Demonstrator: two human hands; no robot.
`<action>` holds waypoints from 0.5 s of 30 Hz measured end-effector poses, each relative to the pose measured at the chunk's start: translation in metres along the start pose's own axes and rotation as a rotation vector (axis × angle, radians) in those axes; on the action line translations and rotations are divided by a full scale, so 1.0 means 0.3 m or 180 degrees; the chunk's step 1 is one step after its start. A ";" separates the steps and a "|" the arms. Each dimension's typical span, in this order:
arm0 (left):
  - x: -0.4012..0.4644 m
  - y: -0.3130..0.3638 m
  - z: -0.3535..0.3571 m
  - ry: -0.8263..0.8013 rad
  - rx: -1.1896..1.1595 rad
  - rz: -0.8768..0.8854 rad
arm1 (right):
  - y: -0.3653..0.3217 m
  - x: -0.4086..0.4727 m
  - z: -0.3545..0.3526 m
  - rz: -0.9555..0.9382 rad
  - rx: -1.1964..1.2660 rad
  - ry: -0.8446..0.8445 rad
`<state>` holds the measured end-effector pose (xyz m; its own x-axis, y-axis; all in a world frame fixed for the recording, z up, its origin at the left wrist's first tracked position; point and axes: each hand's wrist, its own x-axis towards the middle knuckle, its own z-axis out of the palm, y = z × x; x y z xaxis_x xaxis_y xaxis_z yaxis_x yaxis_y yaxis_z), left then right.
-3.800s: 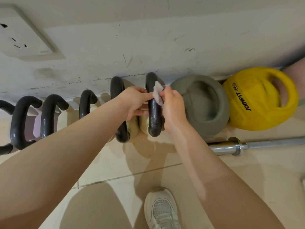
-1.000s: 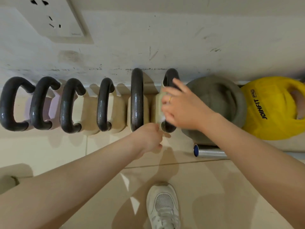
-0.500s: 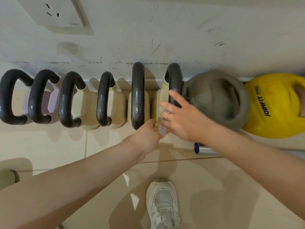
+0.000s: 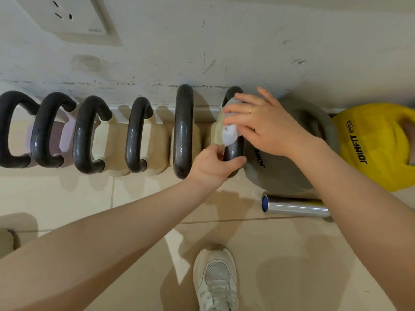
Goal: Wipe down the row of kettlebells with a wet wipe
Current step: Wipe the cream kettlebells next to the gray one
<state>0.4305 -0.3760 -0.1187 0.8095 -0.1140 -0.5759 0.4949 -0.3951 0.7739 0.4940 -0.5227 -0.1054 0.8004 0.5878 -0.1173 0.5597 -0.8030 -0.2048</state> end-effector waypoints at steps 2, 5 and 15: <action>0.011 0.000 -0.006 -0.0143 -0.0232 -0.0070 | 0.011 -0.012 0.003 0.0291 0.0155 0.0258; 0.018 0.000 -0.013 -0.0305 -0.0422 -0.0114 | 0.003 -0.004 0.034 0.0261 0.0232 0.0229; -0.028 -0.078 -0.029 -0.0421 -0.0168 0.0004 | 0.015 0.078 0.017 0.0820 0.1492 0.0166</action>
<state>0.4148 -0.3577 -0.1296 0.7633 -0.2350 -0.6018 0.5126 -0.3467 0.7855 0.5140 -0.5121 -0.1141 0.9155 0.3622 -0.1749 0.1974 -0.7836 -0.5891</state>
